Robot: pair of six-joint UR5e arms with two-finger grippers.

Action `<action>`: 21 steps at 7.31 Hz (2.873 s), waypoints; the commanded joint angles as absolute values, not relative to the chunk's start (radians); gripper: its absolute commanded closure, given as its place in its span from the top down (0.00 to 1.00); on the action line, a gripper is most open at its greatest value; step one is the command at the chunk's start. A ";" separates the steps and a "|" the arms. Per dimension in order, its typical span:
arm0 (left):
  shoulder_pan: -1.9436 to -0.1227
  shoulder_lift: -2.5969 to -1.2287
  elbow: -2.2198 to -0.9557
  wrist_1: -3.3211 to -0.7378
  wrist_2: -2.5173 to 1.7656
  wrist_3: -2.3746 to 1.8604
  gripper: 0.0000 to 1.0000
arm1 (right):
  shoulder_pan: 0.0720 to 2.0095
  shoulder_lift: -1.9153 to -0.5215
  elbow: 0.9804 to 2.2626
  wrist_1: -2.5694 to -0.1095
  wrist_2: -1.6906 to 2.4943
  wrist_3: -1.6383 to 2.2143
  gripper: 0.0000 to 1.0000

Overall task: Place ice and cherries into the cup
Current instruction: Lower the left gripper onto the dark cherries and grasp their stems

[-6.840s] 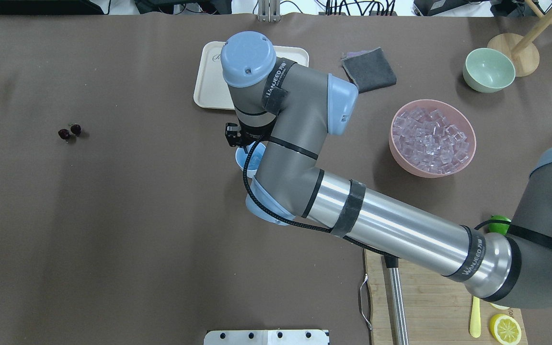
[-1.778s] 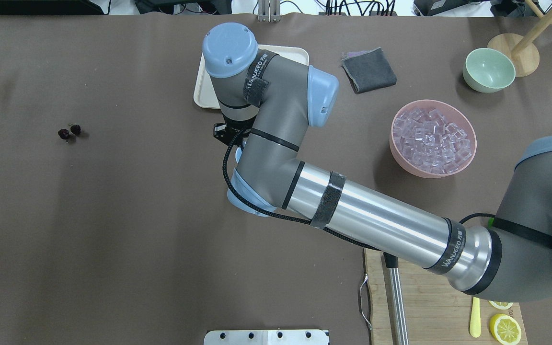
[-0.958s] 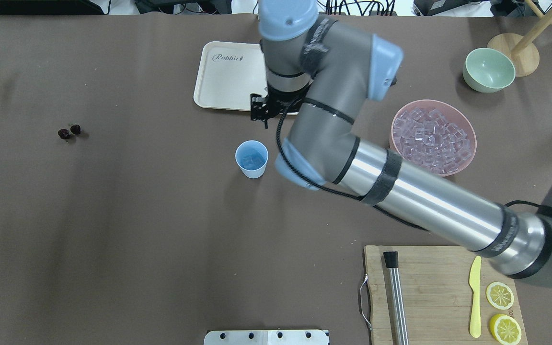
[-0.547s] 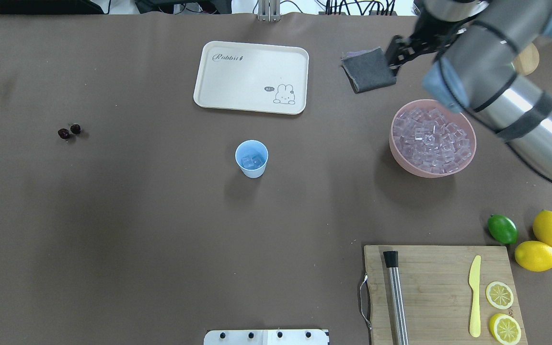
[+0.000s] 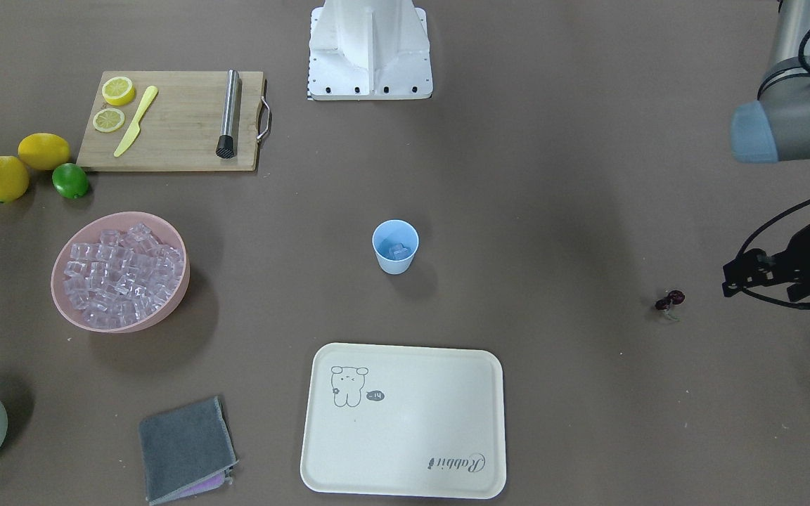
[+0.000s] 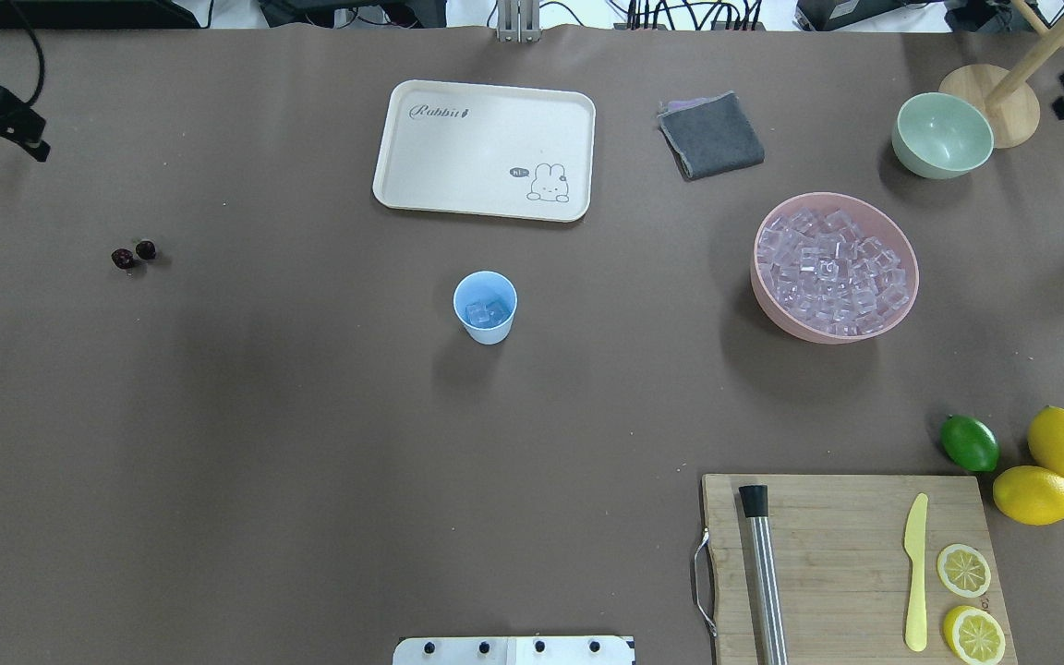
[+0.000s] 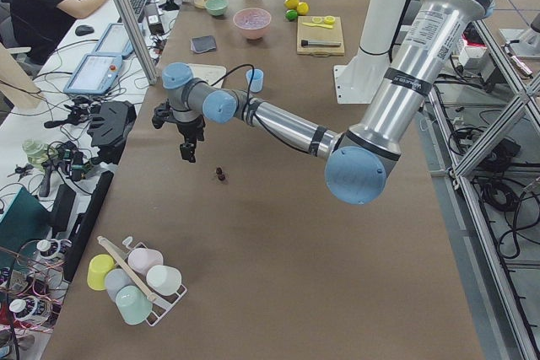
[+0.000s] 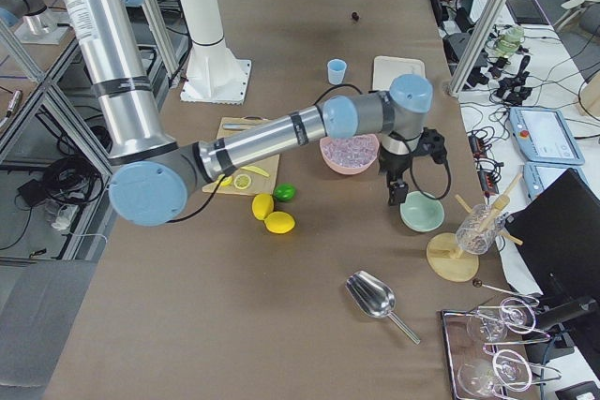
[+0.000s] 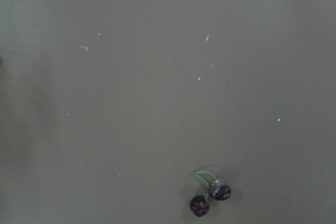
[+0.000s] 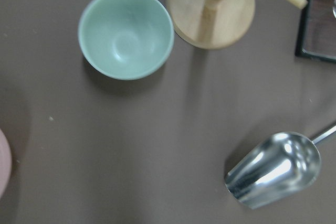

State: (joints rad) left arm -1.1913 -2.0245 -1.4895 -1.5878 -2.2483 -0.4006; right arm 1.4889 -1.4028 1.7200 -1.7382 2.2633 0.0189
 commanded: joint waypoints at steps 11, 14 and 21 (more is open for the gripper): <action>-0.995 -1.912 -1.321 -2.103 -2.162 -0.524 0.98 | 1.646 -1.733 1.871 -1.687 2.342 -0.162 1.00; -0.980 -1.941 -1.308 -2.097 -2.149 -0.563 0.97 | 1.673 -1.752 1.874 -1.686 2.350 -0.163 1.00; -0.985 -1.942 -1.316 -2.082 -2.086 -0.549 0.22 | 1.684 -1.804 1.911 -1.686 2.344 -0.166 1.00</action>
State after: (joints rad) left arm -0.9784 -1.9373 -1.3142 -2.0884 -2.0821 -0.5493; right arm 1.6833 -1.7925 1.9049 -1.6859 2.3439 -0.1656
